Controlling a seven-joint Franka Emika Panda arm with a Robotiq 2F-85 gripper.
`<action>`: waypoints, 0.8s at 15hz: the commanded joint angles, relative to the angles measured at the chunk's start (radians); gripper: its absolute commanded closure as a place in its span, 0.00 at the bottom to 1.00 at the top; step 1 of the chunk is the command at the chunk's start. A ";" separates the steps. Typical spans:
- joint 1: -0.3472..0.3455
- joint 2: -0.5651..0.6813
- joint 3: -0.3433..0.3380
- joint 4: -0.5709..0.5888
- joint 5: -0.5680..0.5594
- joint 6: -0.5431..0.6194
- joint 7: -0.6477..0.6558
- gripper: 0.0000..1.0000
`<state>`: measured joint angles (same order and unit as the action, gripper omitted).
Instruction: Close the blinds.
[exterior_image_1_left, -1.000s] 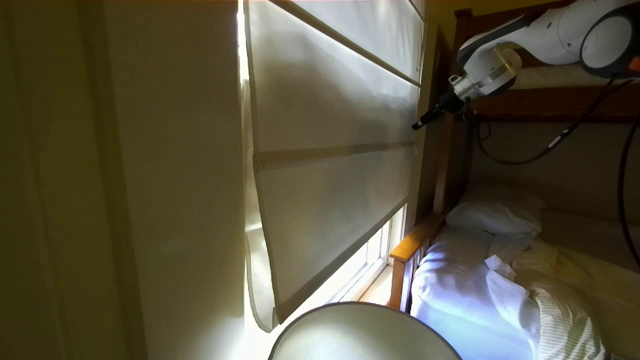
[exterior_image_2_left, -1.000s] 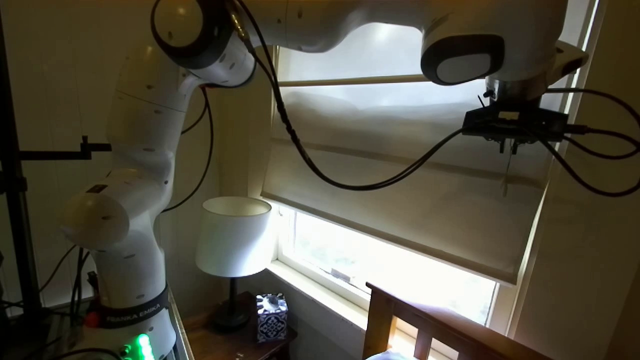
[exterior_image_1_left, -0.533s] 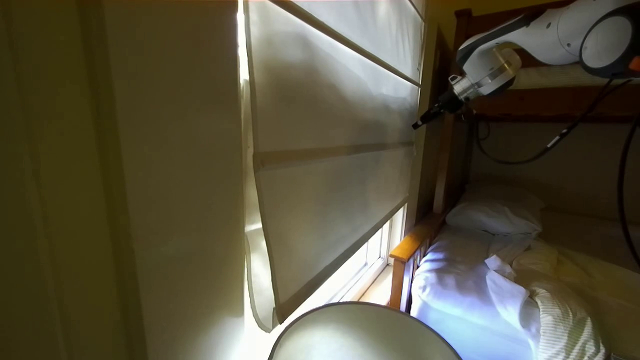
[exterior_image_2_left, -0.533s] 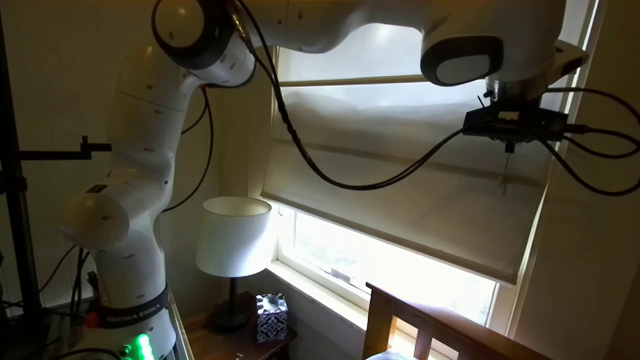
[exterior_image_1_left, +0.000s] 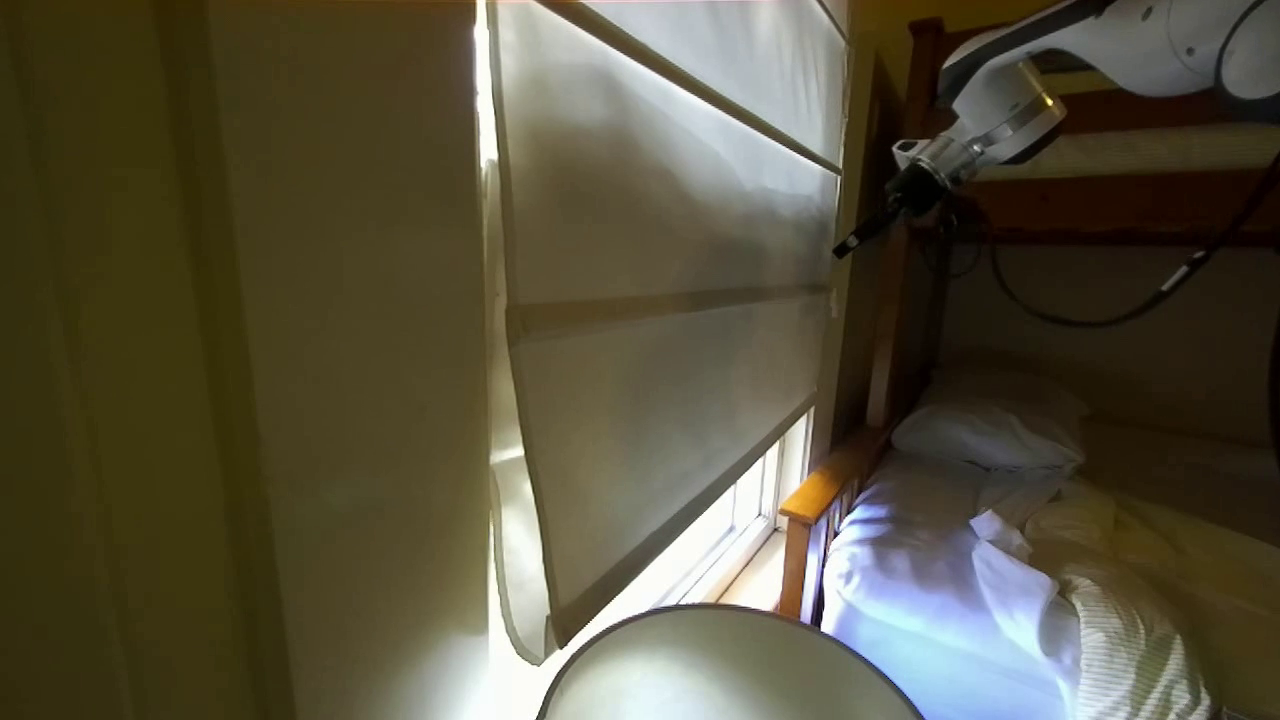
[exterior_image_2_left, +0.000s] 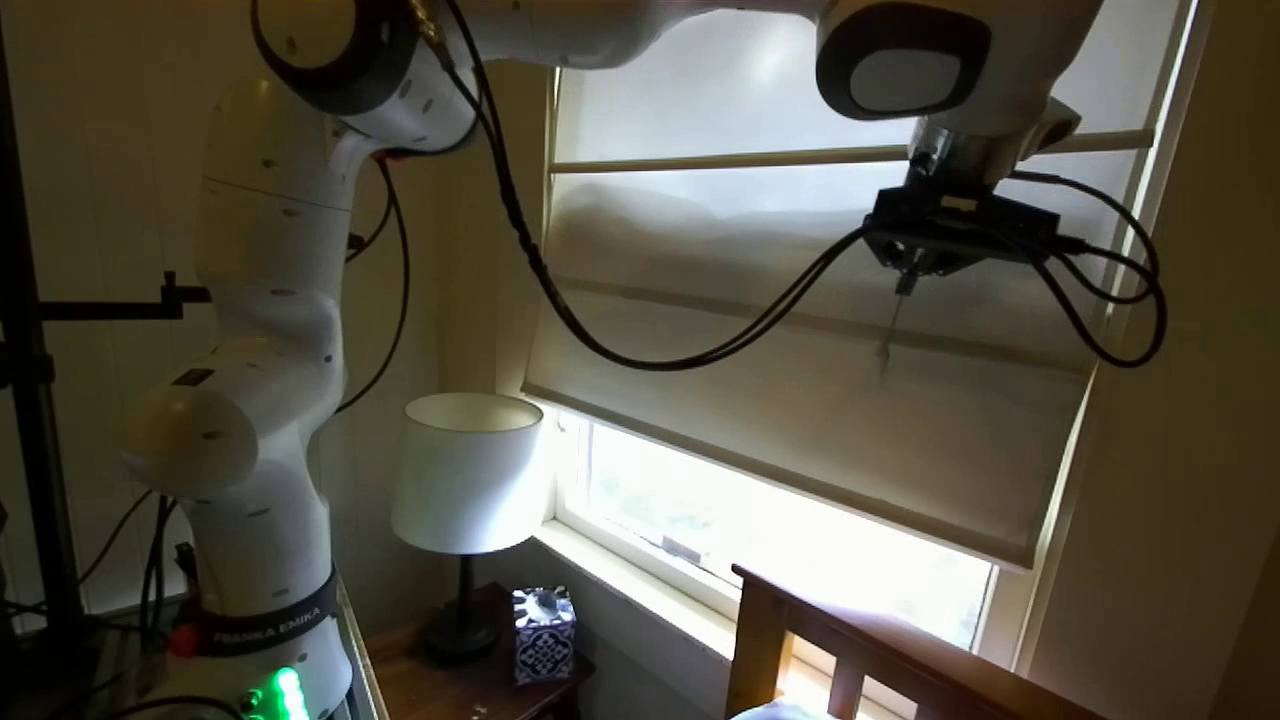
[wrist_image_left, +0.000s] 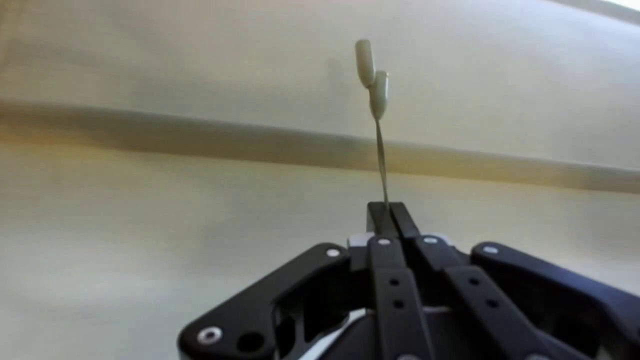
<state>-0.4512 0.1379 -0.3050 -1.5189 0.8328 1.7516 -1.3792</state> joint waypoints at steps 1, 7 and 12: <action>-0.001 -0.162 -0.022 -0.117 -0.040 -0.167 -0.147 0.99; 0.038 -0.329 -0.064 -0.200 0.080 -0.074 -0.112 0.99; 0.053 -0.441 -0.077 -0.265 0.113 0.140 0.014 0.99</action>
<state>-0.4277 -0.2043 -0.3826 -1.6847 0.9193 1.7474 -1.4296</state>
